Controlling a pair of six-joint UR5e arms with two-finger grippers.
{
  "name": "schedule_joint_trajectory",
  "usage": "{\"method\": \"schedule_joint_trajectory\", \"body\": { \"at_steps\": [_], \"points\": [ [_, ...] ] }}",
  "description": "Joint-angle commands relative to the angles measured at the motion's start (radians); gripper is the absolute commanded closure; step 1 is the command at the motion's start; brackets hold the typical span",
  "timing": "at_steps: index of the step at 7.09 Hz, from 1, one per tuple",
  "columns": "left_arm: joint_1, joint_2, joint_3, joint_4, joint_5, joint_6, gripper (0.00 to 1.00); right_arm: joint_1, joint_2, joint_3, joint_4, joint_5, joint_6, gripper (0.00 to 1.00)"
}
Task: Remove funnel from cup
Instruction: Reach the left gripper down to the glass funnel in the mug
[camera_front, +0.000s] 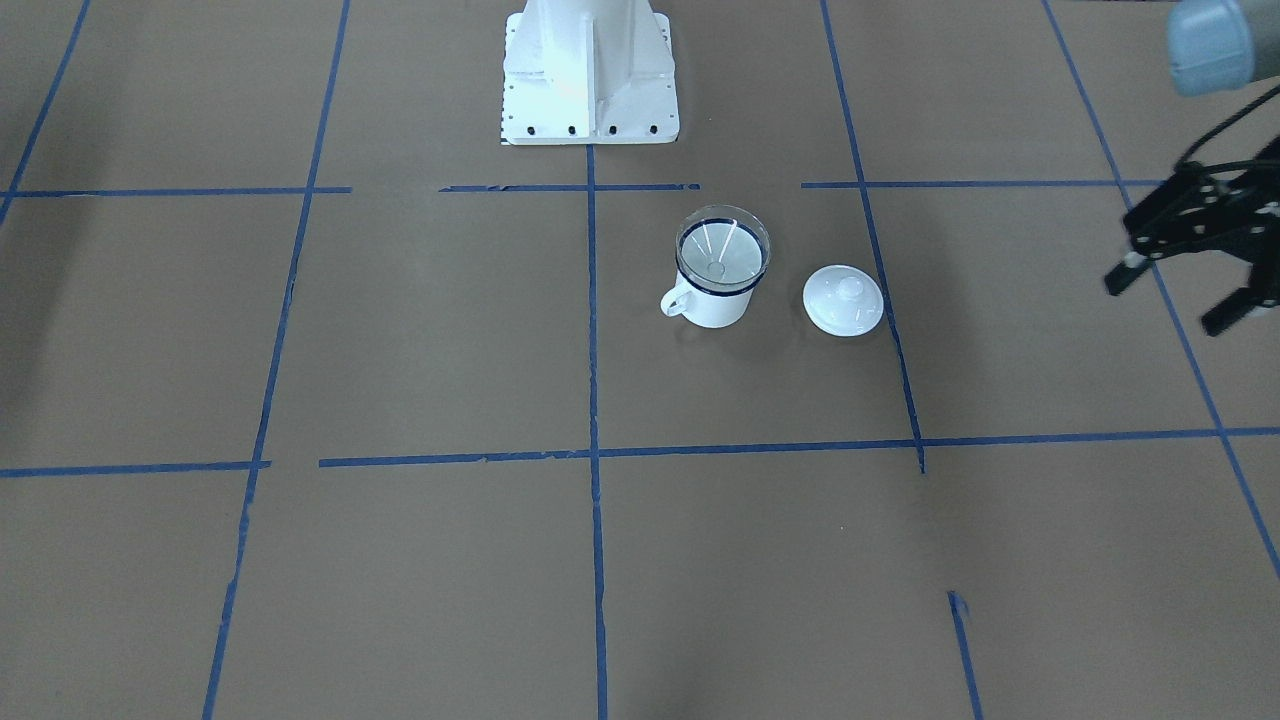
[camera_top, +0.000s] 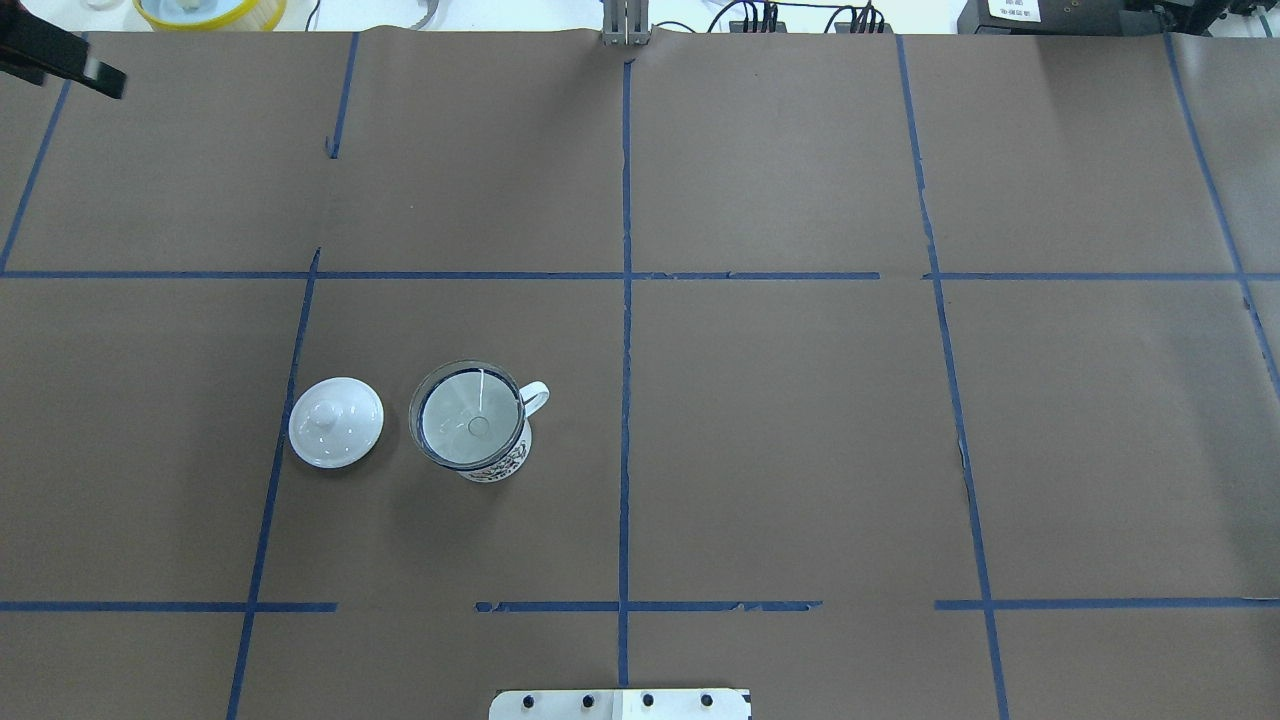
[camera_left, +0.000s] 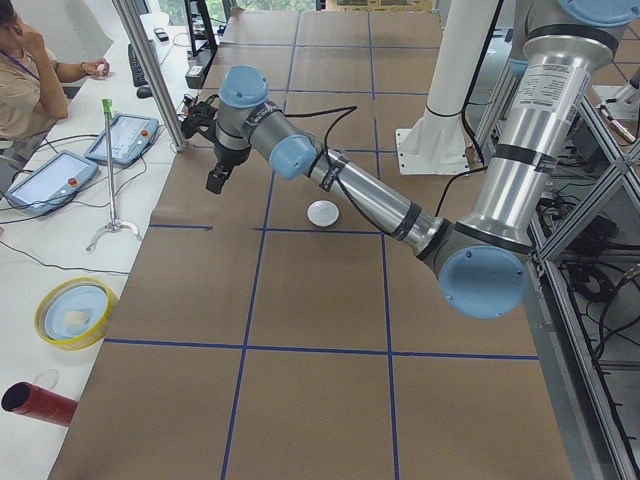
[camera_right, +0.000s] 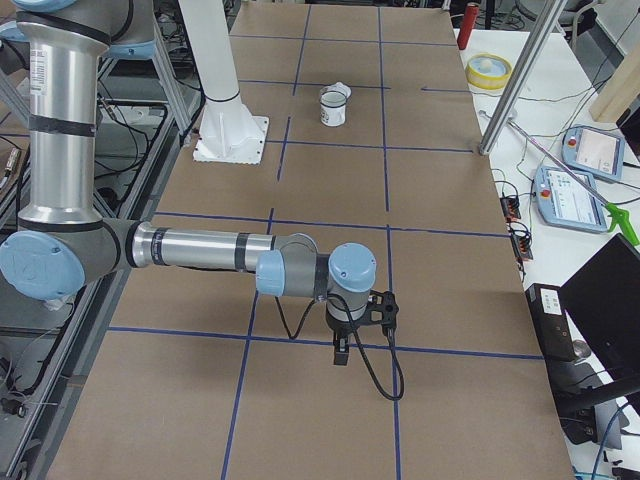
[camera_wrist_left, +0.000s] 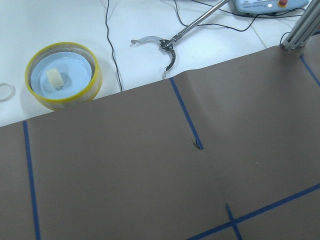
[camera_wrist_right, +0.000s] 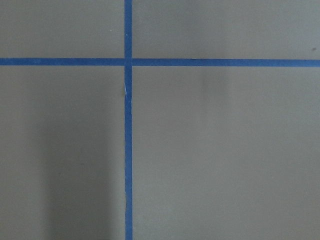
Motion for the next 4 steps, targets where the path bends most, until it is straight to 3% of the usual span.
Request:
{"method": "schedule_joint_trajectory", "body": {
  "at_steps": [1,3,4],
  "points": [
    [0.236,-0.083,-0.044,0.006,0.124,-0.375,0.0,0.0,0.001,0.0,0.0,0.0,0.0,0.0],
    [0.466,-0.116,-0.099,0.023,0.306,-0.64,0.0,0.0,0.0,0.0,0.0,0.0,0.0,0.0],
    [0.557,-0.172,-0.096,0.114,0.38,-0.719,0.0,0.0,0.0,0.0,0.0,0.0,0.0,0.0]
  ]
}}
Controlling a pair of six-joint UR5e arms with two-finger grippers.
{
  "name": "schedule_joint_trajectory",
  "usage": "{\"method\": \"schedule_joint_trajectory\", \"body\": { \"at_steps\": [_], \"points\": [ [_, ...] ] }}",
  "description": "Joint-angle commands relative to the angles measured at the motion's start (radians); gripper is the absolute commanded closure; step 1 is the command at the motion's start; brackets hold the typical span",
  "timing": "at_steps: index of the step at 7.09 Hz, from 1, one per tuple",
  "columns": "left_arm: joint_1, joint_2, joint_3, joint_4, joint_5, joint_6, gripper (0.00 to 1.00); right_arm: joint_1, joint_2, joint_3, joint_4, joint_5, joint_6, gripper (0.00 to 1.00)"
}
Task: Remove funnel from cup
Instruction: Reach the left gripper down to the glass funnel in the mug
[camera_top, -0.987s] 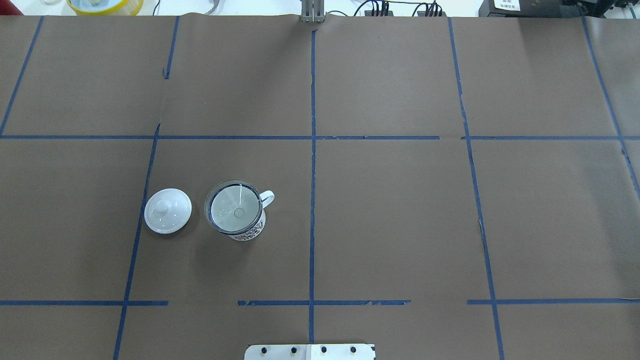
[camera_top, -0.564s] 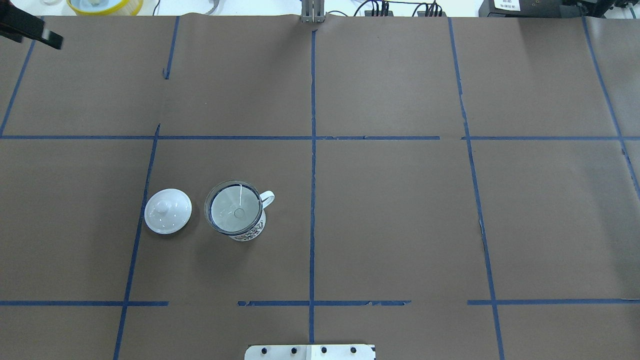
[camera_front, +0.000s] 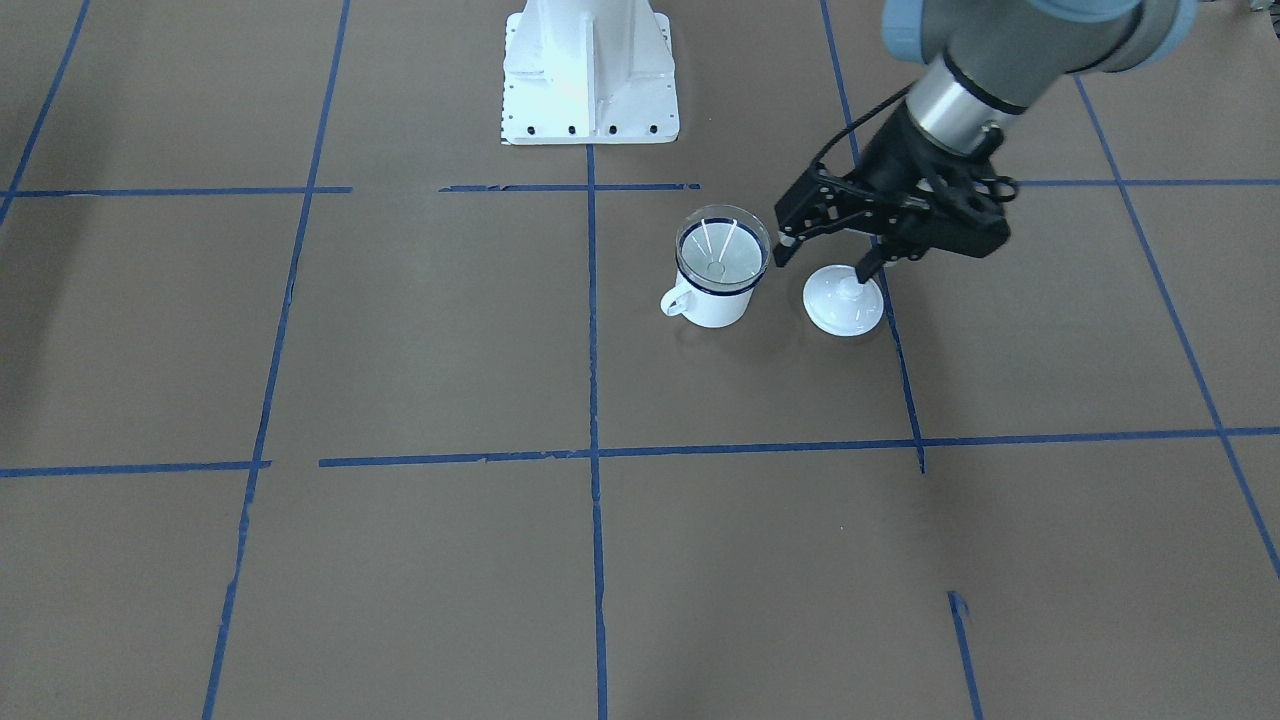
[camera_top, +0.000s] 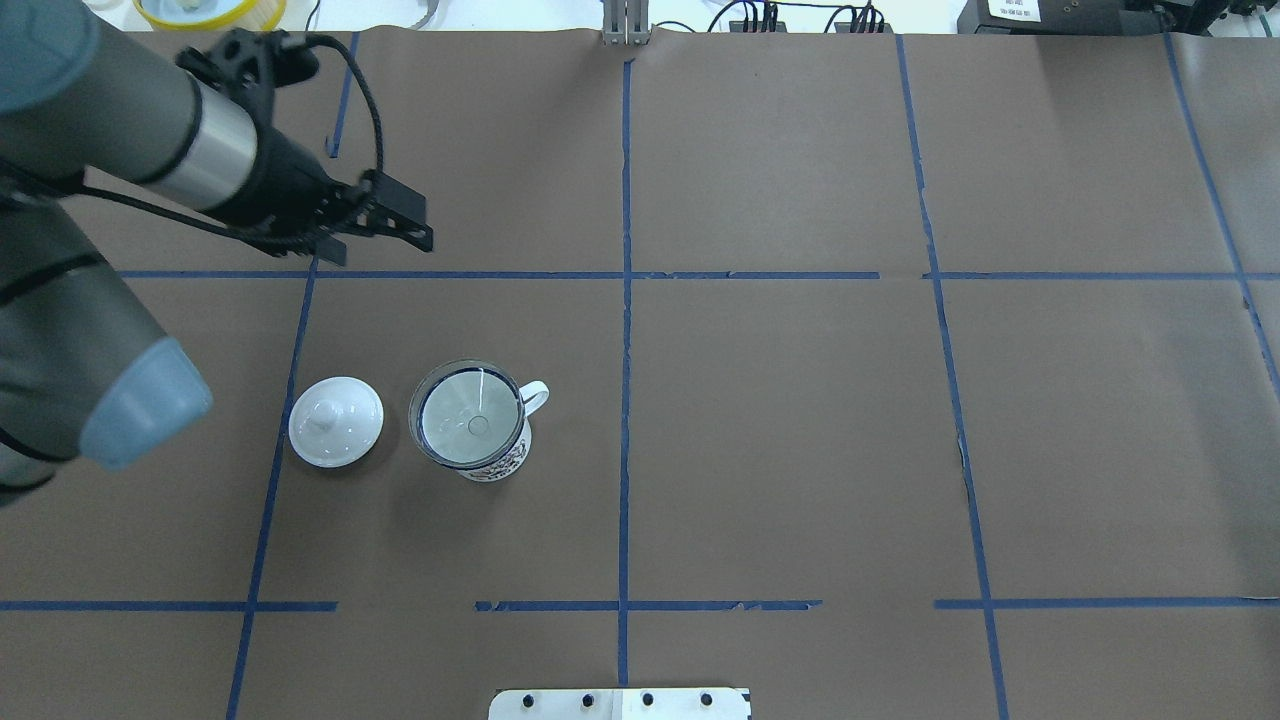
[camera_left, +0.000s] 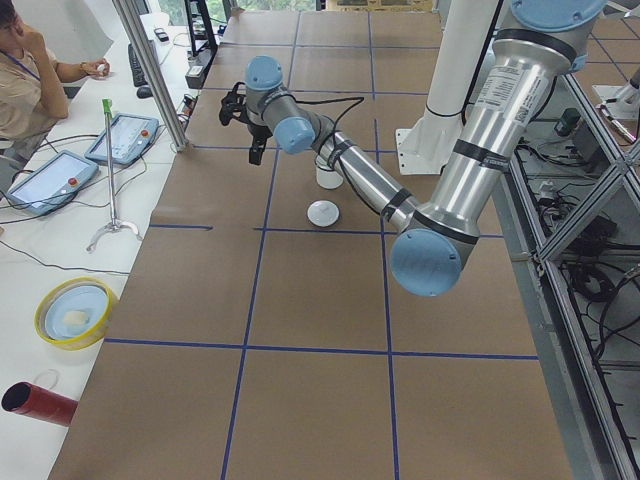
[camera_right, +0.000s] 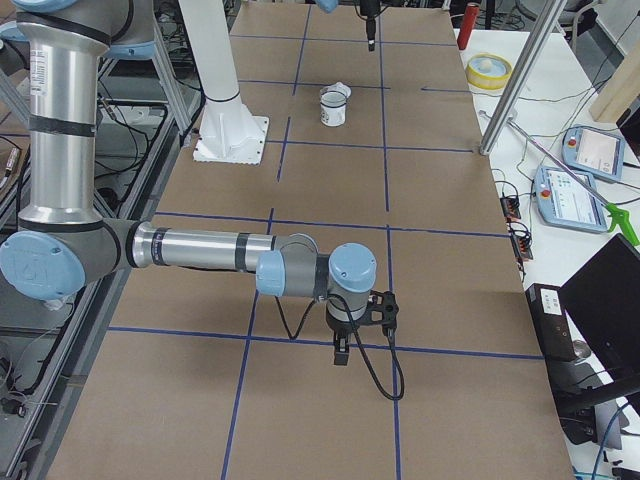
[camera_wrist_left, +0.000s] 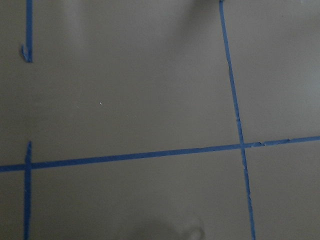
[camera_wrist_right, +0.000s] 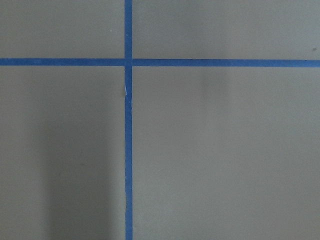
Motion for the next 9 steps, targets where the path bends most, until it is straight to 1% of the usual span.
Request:
{"method": "schedule_joint_trajectory", "body": {
  "at_steps": [1,2,3,4,5,6,7,9],
  "points": [
    [0.198,-0.133,-0.005,0.224,0.202,-0.168,0.0,0.0,0.0,0.0,0.0,0.0,0.0,0.0],
    [0.246,-0.161,0.002,0.301,0.243,-0.205,0.0,0.0,0.0,0.0,0.0,0.0,0.0,0.0],
    [0.269,-0.169,0.031,0.307,0.281,-0.216,0.0,0.0,0.0,0.0,0.0,0.0,0.0,0.0],
    [0.283,-0.184,0.088,0.305,0.303,-0.216,0.0,0.0,0.0,0.0,0.0,0.0,0.0,0.0],
    [0.306,-0.183,0.107,0.304,0.321,-0.216,0.0,0.0,0.0,0.0,0.0,0.0,0.0,0.0],
    [0.316,-0.183,0.107,0.304,0.321,-0.215,0.1,0.0,0.0,0.0,0.0,0.0,0.0,0.0],
    [0.316,-0.183,0.107,0.302,0.321,-0.21,0.32,0.0,0.0,0.0,0.0,0.0,0.0,0.0],
    [0.316,-0.18,0.107,0.304,0.321,-0.209,1.0,0.0,0.0,0.0,0.0,0.0,0.0,0.0]
  ]
}}
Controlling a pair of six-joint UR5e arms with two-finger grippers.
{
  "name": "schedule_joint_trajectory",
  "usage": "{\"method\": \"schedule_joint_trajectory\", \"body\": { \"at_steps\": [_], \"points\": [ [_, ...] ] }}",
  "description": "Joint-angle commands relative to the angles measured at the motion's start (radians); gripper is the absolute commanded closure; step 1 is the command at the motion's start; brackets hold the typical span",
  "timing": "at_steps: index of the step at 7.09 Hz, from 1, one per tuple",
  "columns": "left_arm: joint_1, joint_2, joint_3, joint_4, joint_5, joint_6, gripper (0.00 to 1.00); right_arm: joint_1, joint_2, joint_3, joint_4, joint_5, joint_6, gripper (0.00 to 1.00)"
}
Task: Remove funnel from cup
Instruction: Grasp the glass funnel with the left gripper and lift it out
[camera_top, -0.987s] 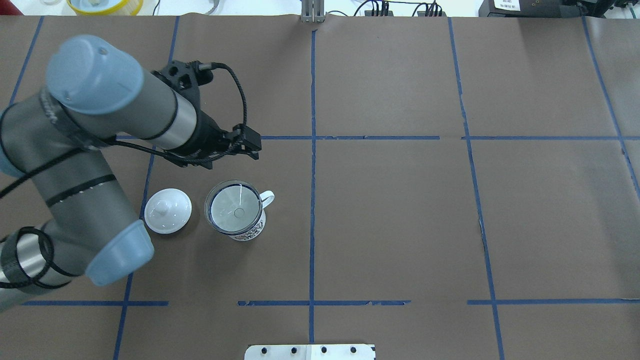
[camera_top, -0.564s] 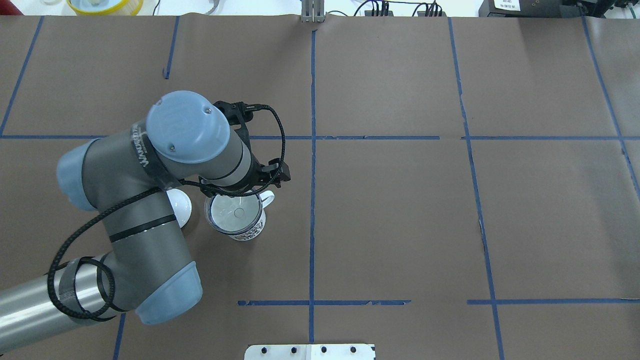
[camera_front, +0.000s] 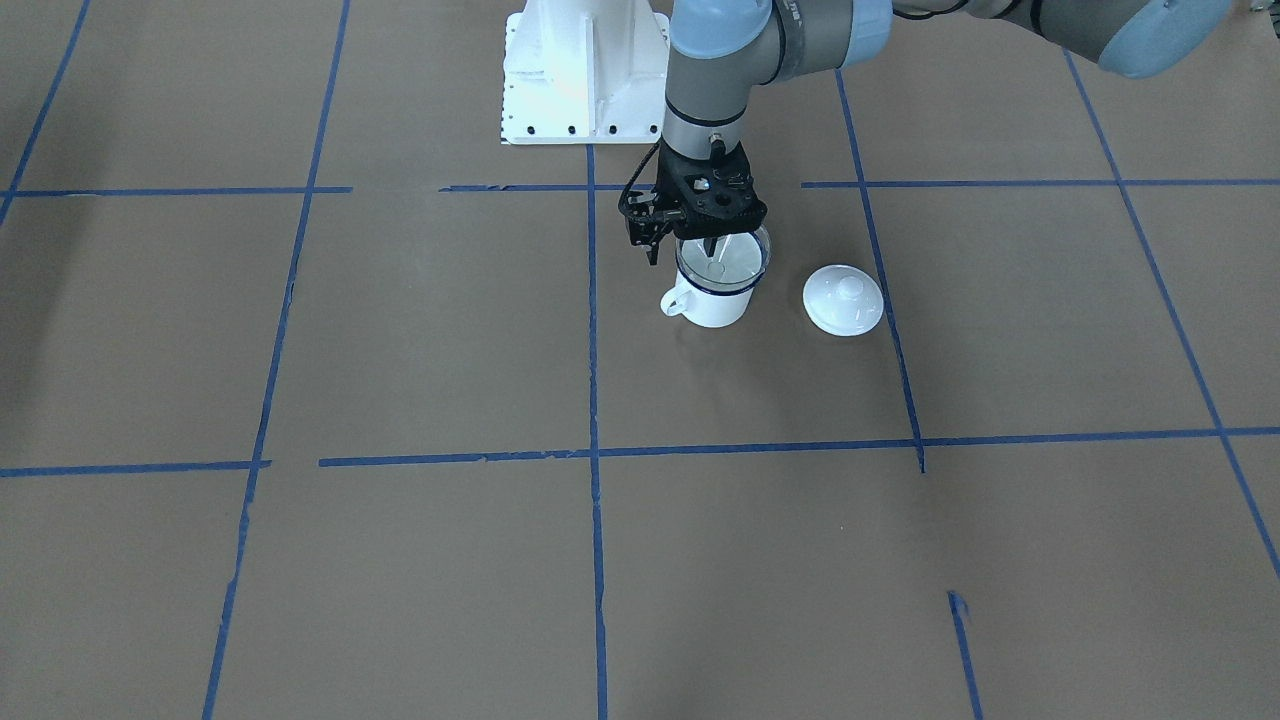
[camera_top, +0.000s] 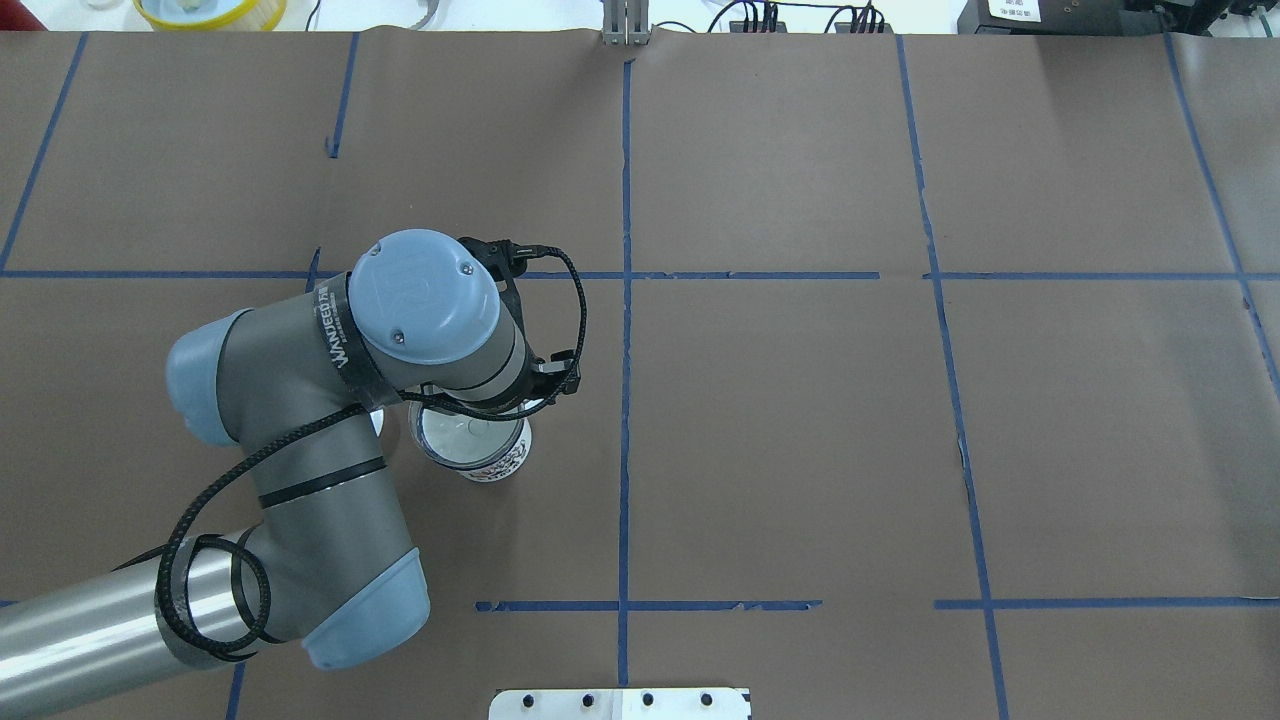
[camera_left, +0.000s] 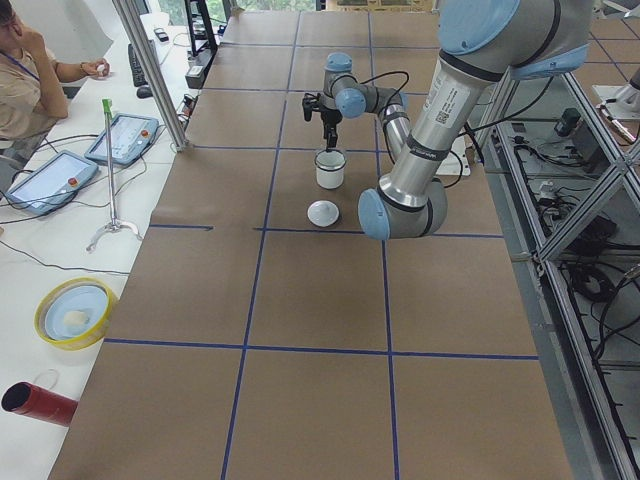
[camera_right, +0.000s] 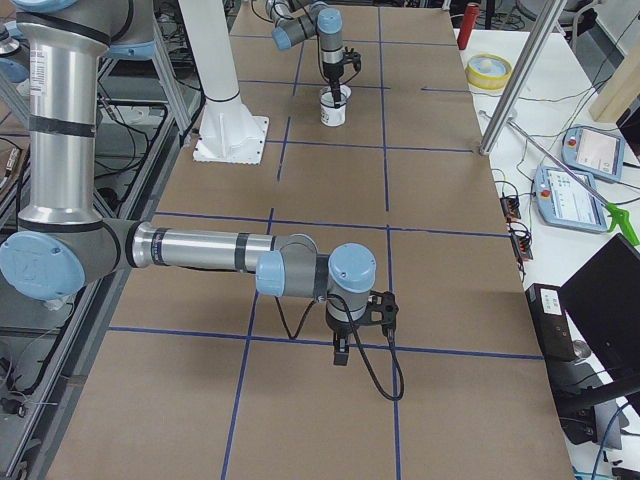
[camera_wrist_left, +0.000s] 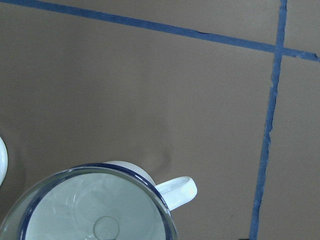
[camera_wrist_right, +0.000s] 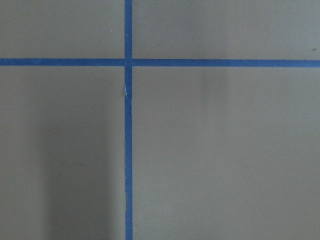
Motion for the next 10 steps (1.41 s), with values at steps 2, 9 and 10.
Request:
{"method": "schedule_joint_trajectory", "body": {
  "at_steps": [2,9,10],
  "points": [
    [0.001,0.004,-0.002,0.002,0.0,0.006,1.0,0.0,-0.001,0.0,0.0,0.0,0.0,0.0],
    [-0.149,-0.044,-0.268,0.176,0.041,-0.141,1.0,0.0,-0.001,0.0,0.0,0.0,0.0,0.0],
    [-0.156,-0.016,-0.24,0.007,0.174,-0.263,1.0,0.0,-0.001,0.0,0.0,0.0,0.0,0.0]
  ]
}}
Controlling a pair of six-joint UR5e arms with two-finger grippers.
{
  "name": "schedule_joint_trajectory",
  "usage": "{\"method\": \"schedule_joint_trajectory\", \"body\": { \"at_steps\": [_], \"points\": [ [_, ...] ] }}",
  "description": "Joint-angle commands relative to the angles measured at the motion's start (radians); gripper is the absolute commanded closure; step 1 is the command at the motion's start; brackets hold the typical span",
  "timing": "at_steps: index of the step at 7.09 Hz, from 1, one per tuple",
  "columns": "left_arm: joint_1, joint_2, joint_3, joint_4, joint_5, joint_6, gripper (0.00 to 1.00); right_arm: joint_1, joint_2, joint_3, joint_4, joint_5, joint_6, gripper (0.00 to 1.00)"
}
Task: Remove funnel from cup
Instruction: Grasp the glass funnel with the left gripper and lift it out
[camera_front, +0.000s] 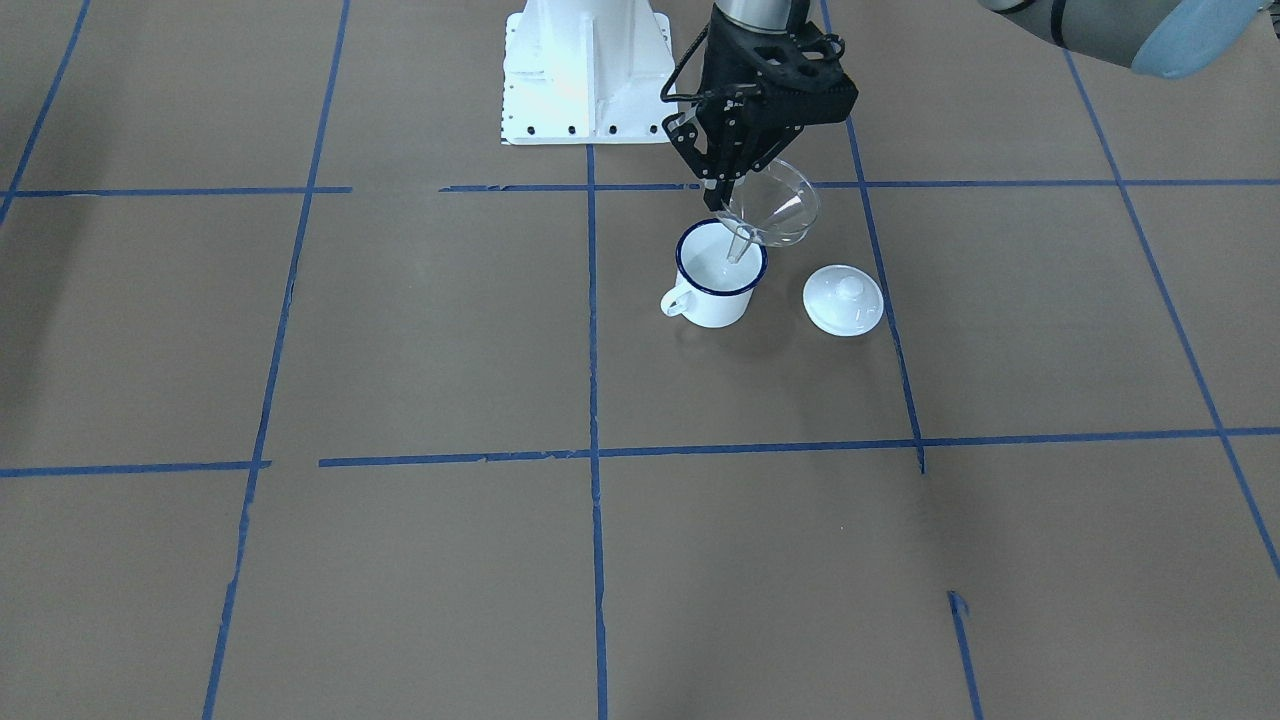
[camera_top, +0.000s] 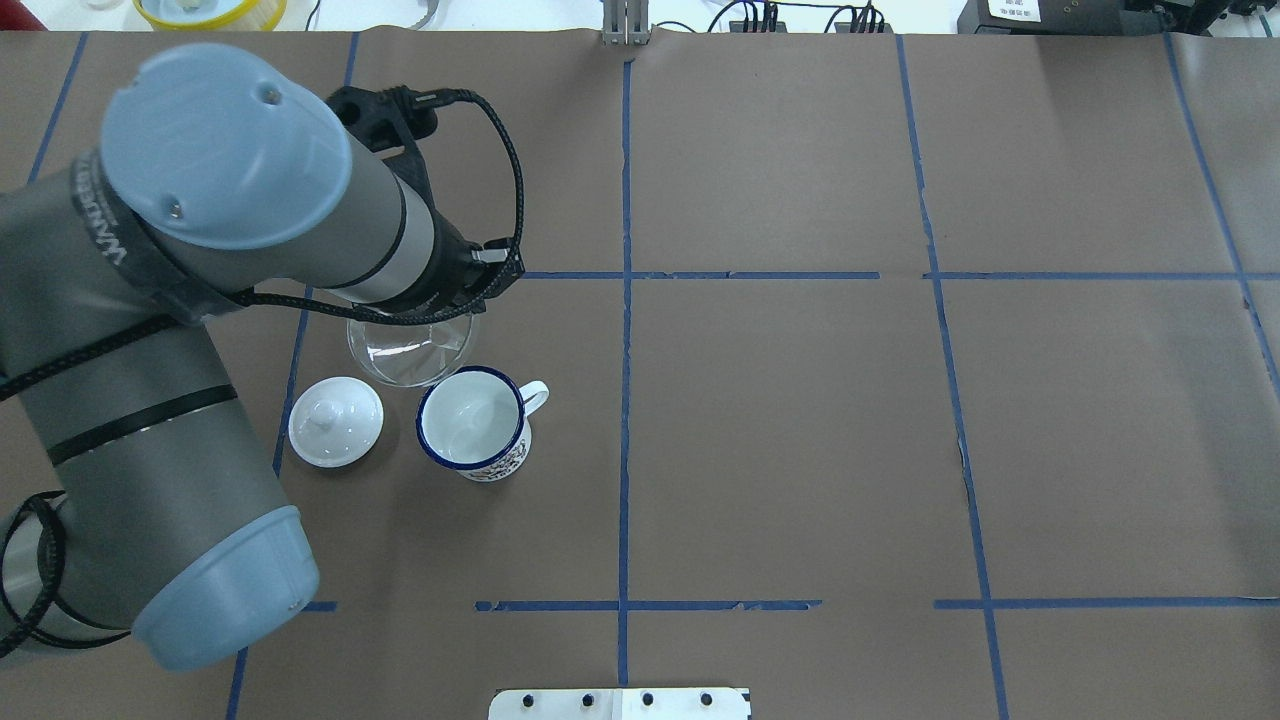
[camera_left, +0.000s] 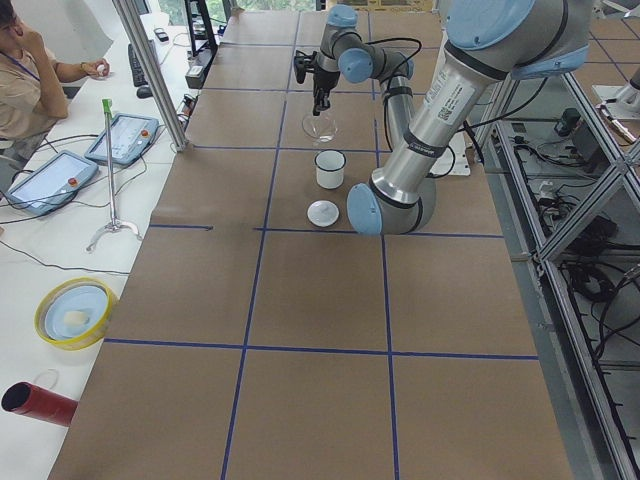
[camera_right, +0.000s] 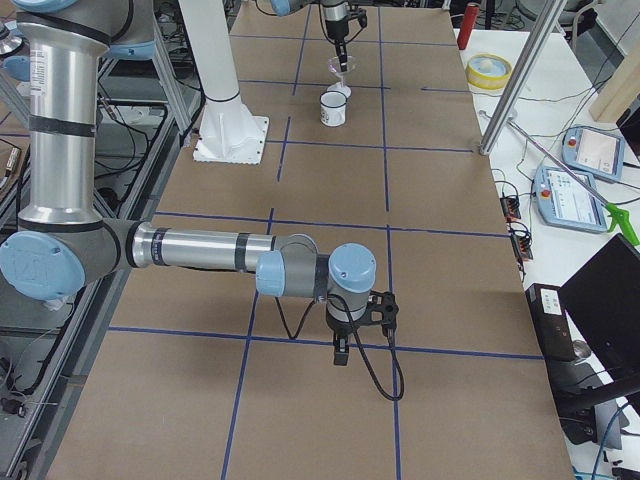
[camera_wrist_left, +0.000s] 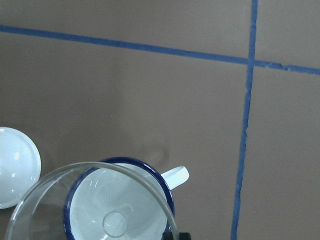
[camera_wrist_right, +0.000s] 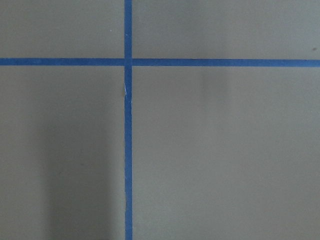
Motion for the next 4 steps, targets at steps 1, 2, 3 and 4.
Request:
{"method": "schedule_joint_trajectory", "body": {
  "at_steps": [1,2,3,4],
  "points": [
    [-0.017,0.071,0.086,-0.342,0.154,-0.308,1.0,0.0,0.0,0.0,0.0,0.0,0.0,0.0],
    [-0.02,0.089,0.196,-0.561,0.259,-0.416,1.0,0.0,0.0,0.0,0.0,0.0,0.0,0.0],
    [-0.025,0.093,0.331,-0.731,0.332,-0.491,1.0,0.0,0.0,0.0,0.0,0.0,0.0,0.0],
    [-0.057,0.091,0.457,-0.849,0.34,-0.545,1.0,0.0,0.0,0.0,0.0,0.0,0.0,0.0]
  ]
}}
